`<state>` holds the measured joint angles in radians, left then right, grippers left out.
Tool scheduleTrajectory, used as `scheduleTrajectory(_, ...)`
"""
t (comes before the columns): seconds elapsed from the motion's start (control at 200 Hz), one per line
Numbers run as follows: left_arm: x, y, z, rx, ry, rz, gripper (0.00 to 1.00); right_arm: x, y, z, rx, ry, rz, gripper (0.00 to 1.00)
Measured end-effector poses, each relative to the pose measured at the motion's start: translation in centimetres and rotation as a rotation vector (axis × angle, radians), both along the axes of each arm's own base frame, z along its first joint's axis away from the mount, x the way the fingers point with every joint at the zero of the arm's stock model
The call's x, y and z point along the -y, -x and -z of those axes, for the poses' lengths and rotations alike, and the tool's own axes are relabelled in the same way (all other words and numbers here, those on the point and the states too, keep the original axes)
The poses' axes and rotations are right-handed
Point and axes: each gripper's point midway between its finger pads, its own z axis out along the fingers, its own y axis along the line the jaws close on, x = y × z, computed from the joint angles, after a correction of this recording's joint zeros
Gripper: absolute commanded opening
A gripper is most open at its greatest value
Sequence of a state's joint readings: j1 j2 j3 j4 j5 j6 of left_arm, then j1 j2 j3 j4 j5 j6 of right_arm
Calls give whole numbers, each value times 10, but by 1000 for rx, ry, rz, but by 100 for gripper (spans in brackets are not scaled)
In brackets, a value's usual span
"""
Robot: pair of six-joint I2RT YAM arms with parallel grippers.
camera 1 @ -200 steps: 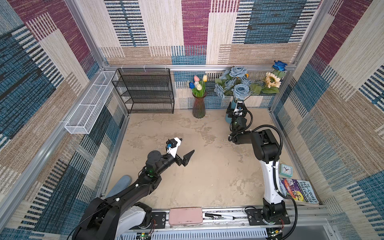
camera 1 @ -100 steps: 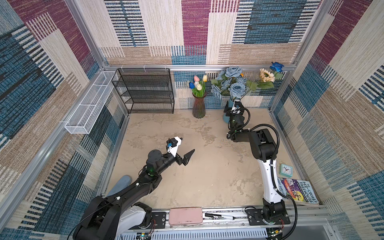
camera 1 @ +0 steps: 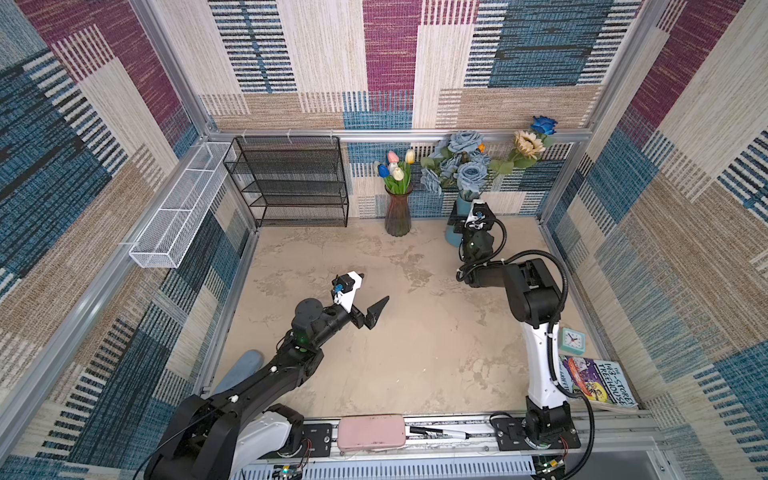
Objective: Arrange the flowers into the vase
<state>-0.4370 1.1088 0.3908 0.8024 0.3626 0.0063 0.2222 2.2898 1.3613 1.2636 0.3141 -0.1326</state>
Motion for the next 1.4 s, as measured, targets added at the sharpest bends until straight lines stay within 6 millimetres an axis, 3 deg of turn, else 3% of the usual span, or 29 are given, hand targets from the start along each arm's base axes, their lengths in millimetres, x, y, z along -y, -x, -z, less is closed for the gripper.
scheduleTrajectory(0.115,-13,-7,-3,5,-2,-92,100,2,20,-19,5,0,-17,100)
scheduleTrajectory(0.195,-30,-14,-6,24,-4,-200,100,4,45,-30,-5,-11,-39,100)
scheduleTrajectory(0.361,-87,-34,-9,54,-39,-549,99,7,101,-64,-30,-46,-62,100)
scheduleTrajectory(0.436,-111,-37,-2,59,-86,-679,99,13,127,-68,-62,-67,-48,100)
scheduleTrajectory(0.621,-166,-45,29,8,-233,-949,100,45,197,-13,-222,-61,35,100)
scheduleTrajectory(0.741,-200,-50,52,-53,-289,-1061,99,59,217,7,-278,-55,95,100)
scheduleTrajectory(0.851,-222,-54,84,-124,-324,-1102,100,77,229,41,-355,-35,159,100)
scheduleTrajectory(0.916,-232,-56,103,-175,-323,-1105,99,85,233,45,-359,-15,179,100)
scheduleTrajectory(1.047,-242,-48,138,-230,-270,-1100,100,93,235,47,-351,8,167,100)
scheduleTrajectory(1.137,-235,-41,159,-249,-263,-1043,100,97,245,52,-343,6,160,100)
scheduleTrajectory(1.227,-225,-47,156,-219,-233,-986,100,91,255,70,-368,21,104,100)
scheduleTrajectory(1.397,-211,-59,136,-149,-183,-918,100,78,264,85,-366,53,8,100)
